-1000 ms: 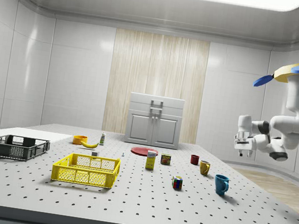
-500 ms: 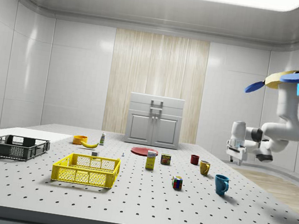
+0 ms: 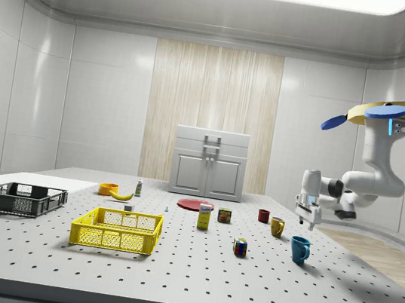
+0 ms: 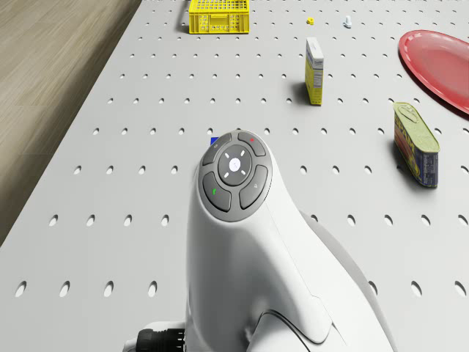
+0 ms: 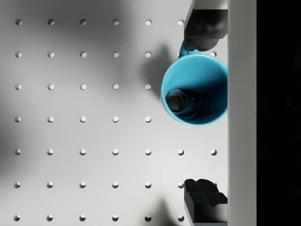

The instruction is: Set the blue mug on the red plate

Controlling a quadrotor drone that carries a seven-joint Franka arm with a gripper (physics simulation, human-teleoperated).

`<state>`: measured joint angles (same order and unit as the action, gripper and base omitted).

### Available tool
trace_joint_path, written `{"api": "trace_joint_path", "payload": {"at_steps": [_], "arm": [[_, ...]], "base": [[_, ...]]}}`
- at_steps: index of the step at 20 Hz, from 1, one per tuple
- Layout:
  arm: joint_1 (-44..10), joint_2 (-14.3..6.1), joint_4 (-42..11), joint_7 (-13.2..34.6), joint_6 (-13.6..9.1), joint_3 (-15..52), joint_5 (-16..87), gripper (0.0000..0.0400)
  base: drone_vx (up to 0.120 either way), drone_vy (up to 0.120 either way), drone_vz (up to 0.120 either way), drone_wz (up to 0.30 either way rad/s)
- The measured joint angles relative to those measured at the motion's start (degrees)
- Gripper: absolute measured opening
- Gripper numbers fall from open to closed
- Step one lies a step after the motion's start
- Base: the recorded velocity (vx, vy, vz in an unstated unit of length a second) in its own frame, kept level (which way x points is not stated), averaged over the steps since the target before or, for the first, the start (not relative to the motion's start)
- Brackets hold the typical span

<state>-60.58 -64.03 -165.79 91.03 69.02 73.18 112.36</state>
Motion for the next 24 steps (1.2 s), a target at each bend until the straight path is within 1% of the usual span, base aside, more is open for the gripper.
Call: {"api": "trace_joint_path", "payload": {"at_steps": [2,8,10,14,21,24], "arm": [[-0.3,-0.6,0.0,0.2,0.5,0.2,-0.3,0.0400],[-1.0,-2.4,0.2,0.9,2.0,0.8,-1.2,0.0400],[-1.2,-2.9,0.2,1.1,2.6,1.0,-1.5,0.0400],[-1.5,-4.1,0.3,1.4,3.7,1.1,-1.9,0.0400],[-1.1,-7.1,1.1,0.8,7.8,-2.7,1.1,0.0400],[-0.6,-8.1,1.4,0.1,9.1,-3.6,1.8,0.0400]], "base": [[0.100,0.000,-0.040,0.000],[0.007,0.000,-0.113,0.000],[0.120,0.000,0.000,0.000],[0.010,0.000,0.000,0.000],[0.000,0.000,0.000,0.000],[0.000,0.000,0.000,0.000]]}}
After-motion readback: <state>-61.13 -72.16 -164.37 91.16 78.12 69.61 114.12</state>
